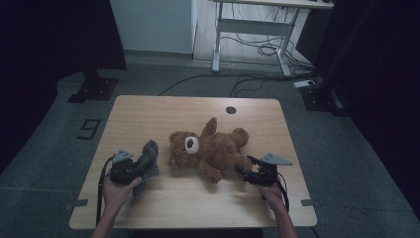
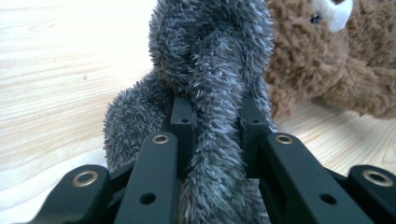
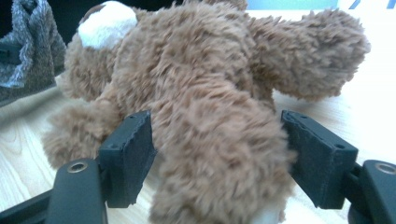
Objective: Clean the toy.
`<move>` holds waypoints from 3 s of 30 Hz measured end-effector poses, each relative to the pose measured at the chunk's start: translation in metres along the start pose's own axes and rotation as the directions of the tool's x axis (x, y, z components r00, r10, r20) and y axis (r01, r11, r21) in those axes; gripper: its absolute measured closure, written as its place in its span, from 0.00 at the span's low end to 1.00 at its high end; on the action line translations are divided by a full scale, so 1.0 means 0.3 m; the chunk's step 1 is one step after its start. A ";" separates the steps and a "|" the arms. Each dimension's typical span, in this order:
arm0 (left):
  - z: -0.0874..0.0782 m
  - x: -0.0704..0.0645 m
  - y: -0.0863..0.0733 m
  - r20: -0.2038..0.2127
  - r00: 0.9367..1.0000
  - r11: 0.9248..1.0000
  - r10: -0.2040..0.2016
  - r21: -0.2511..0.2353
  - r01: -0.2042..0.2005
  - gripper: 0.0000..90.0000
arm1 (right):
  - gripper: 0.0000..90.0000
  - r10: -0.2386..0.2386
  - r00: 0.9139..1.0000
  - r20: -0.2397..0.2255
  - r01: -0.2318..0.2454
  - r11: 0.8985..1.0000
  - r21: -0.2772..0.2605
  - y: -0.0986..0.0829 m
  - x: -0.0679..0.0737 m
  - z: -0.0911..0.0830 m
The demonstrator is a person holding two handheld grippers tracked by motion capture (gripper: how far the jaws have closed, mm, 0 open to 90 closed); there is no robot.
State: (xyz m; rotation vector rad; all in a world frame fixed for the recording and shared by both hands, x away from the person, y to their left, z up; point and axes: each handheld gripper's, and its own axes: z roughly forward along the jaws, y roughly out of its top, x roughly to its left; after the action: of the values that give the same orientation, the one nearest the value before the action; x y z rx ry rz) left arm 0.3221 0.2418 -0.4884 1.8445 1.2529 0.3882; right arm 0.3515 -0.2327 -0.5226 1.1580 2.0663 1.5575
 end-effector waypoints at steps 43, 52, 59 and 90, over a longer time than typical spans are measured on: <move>-0.074 0.012 -0.070 -0.088 0.992 0.996 0.088 0.028 -0.086 0.28 | 0.27 -0.032 0.999 0.004 0.032 0.999 0.038 -0.041 0.028 -0.042; -0.058 -0.039 -0.044 -0.052 0.994 0.995 0.100 0.004 -0.100 0.28 | 0.27 -0.020 1.000 0.001 0.020 0.999 0.038 -0.048 0.023 -0.057; -0.035 -0.090 -0.032 -0.005 0.994 0.994 0.110 -0.009 -0.110 0.29 | 0.26 -0.010 1.000 -0.003 0.010 0.999 0.033 -0.050 0.032 -0.072; 0.101 -0.254 -0.105 0.150 0.975 0.982 0.166 0.068 -0.177 0.29 | 0.21 0.027 0.999 0.032 -0.031 0.992 0.121 -0.187 0.039 -0.175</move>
State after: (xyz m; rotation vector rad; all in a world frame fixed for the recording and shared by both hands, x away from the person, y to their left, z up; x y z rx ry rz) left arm 0.2884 0.1655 -0.5159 2.0200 1.0286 0.2953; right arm 0.2863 -0.2633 -0.5517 1.2515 2.1596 1.4352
